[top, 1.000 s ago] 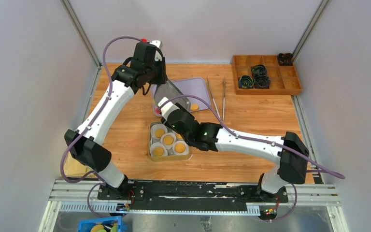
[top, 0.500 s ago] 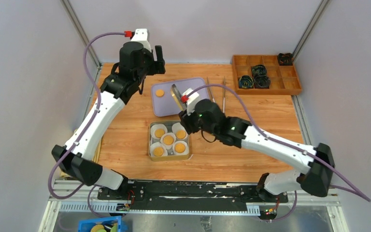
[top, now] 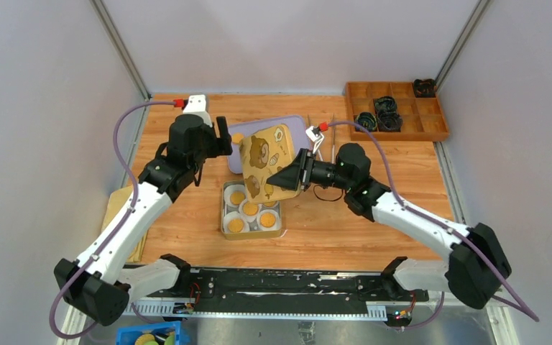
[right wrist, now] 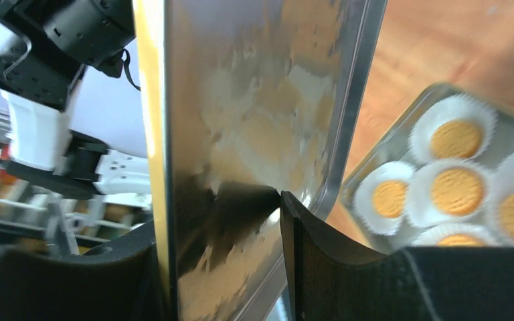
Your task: Pack the cookies
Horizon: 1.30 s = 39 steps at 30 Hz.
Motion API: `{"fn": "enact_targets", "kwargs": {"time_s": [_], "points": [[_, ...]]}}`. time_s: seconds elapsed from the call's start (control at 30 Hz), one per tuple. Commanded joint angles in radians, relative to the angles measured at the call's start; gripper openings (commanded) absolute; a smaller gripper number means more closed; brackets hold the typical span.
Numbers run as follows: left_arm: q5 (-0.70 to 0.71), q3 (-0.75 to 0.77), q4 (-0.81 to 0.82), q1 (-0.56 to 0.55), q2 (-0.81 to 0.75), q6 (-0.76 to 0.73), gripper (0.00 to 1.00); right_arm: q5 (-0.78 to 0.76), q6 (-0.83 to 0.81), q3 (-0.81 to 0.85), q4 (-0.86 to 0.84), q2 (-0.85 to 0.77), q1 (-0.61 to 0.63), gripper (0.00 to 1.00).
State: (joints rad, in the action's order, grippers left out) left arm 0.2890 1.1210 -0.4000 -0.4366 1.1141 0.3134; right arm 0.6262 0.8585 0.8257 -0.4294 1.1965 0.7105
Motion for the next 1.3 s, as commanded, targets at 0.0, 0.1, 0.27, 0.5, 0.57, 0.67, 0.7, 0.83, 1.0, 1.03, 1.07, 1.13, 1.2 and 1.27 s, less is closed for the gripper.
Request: {"fn": "enact_targets", "kwargs": {"time_s": [0.0,0.1,0.27,0.5,0.57,0.67,0.7,0.83,1.0,1.03,1.07,1.13,1.2,1.27], "points": [[0.043,-0.026,-0.030,-0.008,-0.092,0.037,0.77,0.146,0.457,-0.142,-0.576,0.071,-0.020,0.00],[0.072,-0.004,-0.103,-0.008,-0.117,0.038,0.76,0.118,0.614,-0.232,-0.839,0.156,-0.020,0.00],[0.063,-0.082,-0.118,-0.011,-0.170,0.066,0.75,0.073,0.798,-0.280,-1.165,0.381,0.006,0.00],[0.073,-0.223,-0.120,-0.054,-0.220,0.120,0.72,0.021,0.683,-0.283,-1.073,0.454,0.095,0.00],[0.070,-0.238,-0.138,-0.060,-0.239,0.120,0.72,0.024,0.631,-0.300,-0.969,0.451,0.113,0.00],[0.047,-0.268,-0.139,-0.068,-0.256,0.139,0.72,0.014,0.578,-0.324,-0.883,0.443,0.118,0.02],[0.044,-0.279,-0.138,-0.071,-0.264,0.146,0.72,0.006,0.551,-0.332,-0.849,0.440,0.119,0.03],[0.038,-0.304,-0.138,-0.080,-0.275,0.154,0.72,-0.007,0.495,-0.330,-0.747,0.455,0.121,0.01],[0.041,-0.323,-0.129,-0.096,-0.293,0.156,0.71,-0.005,0.472,-0.296,-0.721,0.513,0.121,0.02],[0.040,-0.331,-0.126,-0.098,-0.291,0.156,0.71,-0.005,0.470,-0.290,-0.719,0.524,0.121,0.03],[0.037,-0.339,-0.124,-0.100,-0.291,0.157,0.71,-0.009,0.471,-0.291,-0.715,0.533,0.122,0.04],[0.035,-0.354,-0.117,-0.102,-0.290,0.159,0.71,-0.017,0.466,-0.297,-0.691,0.541,0.124,0.11],[0.035,-0.361,-0.116,-0.105,-0.291,0.162,0.71,-0.017,0.459,-0.305,-0.665,0.538,0.125,0.20],[0.040,-0.365,-0.116,-0.106,-0.300,0.165,0.71,-0.019,0.441,-0.309,-0.614,0.521,0.125,0.32]]}}
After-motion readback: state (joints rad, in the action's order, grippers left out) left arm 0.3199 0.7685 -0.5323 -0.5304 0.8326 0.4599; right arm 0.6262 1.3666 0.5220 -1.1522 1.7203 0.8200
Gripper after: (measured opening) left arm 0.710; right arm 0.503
